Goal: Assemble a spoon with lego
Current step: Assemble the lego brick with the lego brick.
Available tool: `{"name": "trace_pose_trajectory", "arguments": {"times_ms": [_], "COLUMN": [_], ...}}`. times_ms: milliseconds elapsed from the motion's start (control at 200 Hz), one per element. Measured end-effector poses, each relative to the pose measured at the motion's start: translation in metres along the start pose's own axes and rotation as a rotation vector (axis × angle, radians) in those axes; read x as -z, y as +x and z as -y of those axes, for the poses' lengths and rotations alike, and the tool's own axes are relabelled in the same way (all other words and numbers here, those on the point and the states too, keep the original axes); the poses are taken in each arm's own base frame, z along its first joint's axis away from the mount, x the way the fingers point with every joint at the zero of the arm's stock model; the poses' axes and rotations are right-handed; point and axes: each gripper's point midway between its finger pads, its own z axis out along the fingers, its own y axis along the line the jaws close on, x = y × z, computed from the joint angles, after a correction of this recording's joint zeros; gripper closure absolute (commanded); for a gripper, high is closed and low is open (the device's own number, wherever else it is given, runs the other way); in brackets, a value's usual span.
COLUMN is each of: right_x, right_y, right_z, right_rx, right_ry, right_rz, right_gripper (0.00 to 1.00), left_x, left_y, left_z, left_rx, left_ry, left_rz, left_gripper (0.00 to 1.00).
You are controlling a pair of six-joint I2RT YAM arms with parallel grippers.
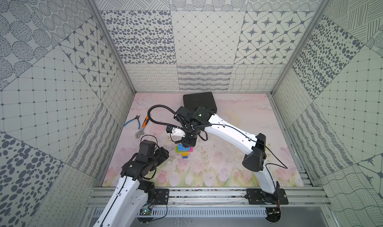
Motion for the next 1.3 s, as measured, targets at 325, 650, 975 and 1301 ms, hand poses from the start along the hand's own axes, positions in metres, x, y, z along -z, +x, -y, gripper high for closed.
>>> {"name": "trace_pose_trajectory", "arguments": {"times_ms": [325,650,975,1301], "right_x": [0.0,-0.013,-0.019,-0.019], "right_y": [-0.004,-0.005,-0.005,-0.005], "right_z": [-0.003,0.001,0.005,0.006], "right_rx": [0.037,0.057,0.069,0.085], "right_ry": [0.0,0.006,0.015,0.022], "right_rz": [0.003,-0.018,-0.031,-0.034], "right_gripper": [1.0,1.0,1.0,1.0], "left_x": [-0.003,-0.002,-0.001,0.001], "left_y": [0.005,0.006,0.006,0.005], "left_z": [-0.002,-0.002,-0.001,0.001], "left_rx": [0.034,0.048,0.059,0.062], "left_ry": [0.006,0.021,0.032,0.045], "left_rz": [-0.015,-0.008,-0.008,0.002], "left_gripper": [0.25,0.25,0.26,0.26]}}
